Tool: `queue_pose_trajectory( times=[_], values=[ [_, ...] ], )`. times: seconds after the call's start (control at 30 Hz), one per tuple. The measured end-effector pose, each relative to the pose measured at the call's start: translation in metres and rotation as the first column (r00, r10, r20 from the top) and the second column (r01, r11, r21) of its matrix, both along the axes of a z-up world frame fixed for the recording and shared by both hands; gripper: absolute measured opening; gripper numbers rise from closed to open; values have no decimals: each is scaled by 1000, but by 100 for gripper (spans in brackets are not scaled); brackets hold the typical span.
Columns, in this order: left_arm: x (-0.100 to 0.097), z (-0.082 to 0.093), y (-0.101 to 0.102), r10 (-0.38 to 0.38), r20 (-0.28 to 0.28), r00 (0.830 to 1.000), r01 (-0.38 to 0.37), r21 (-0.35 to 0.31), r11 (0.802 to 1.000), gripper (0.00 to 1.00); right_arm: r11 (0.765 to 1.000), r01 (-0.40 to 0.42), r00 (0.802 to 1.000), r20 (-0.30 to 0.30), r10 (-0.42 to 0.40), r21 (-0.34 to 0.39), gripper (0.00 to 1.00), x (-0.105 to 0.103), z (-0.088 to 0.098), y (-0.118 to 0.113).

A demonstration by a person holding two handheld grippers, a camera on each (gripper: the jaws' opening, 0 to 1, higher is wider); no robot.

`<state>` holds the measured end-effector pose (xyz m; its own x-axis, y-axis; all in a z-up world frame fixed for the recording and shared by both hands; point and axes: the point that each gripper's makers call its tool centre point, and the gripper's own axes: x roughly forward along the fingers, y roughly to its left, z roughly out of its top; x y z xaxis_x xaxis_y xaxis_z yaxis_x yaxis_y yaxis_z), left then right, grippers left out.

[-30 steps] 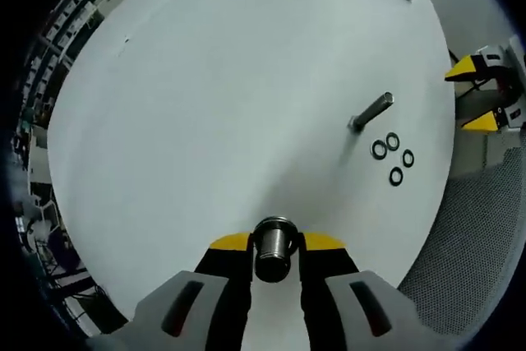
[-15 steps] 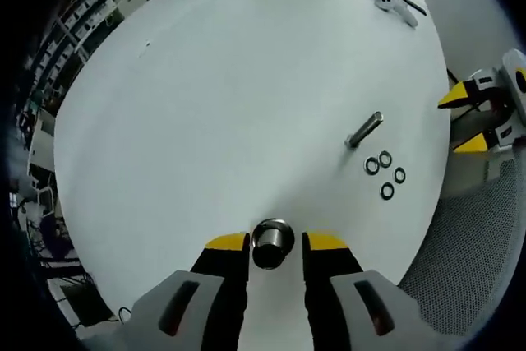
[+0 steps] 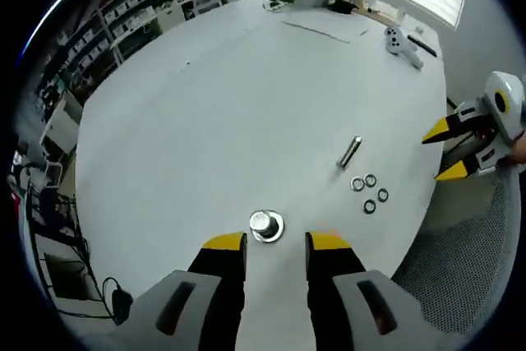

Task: Place the washer onto the threaded stud by aligning its center hole with the stud, sliding it down to the base, and recovering from edge contact or off-axis alignment until the washer reaches the visible bottom stop.

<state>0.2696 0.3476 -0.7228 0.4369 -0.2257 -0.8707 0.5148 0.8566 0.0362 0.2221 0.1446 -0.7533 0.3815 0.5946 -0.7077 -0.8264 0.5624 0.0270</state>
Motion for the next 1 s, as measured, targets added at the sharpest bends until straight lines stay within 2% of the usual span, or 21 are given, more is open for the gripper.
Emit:
queue_pose_trajectory(
  times=[0.17,0.2,0.33,0.47,0.57,0.77,1.0],
  values=[
    [-13,10,8,73,54,996,-71,-37,997,26,1000,-6,1000,-12,6,-4,35,-2,-1,0],
    [-17,12,8,92,65,994,-88,-63,994,26,1000,-4,1000,-14,4,-5,35,-2,-2,0],
    [-30,19,8,110,106,988,-101,-89,991,27,1000,5,1000,-10,-5,-3,35,-1,-1,-1],
    [-42,22,5,152,146,977,-131,-146,981,28,1000,8,1000,-8,-8,-6,35,0,-1,-1],
    [-56,20,2,162,164,973,-135,-166,977,28,1000,14,1000,-12,-14,-10,35,0,-2,-2],
    [-78,9,2,158,165,974,-127,-183,975,27,1000,20,1000,-14,-20,-18,35,0,-3,-4],
    [-84,11,4,196,188,963,-147,-247,958,28,999,33,999,-36,-35,-38,36,0,-8,-7]
  ],
)
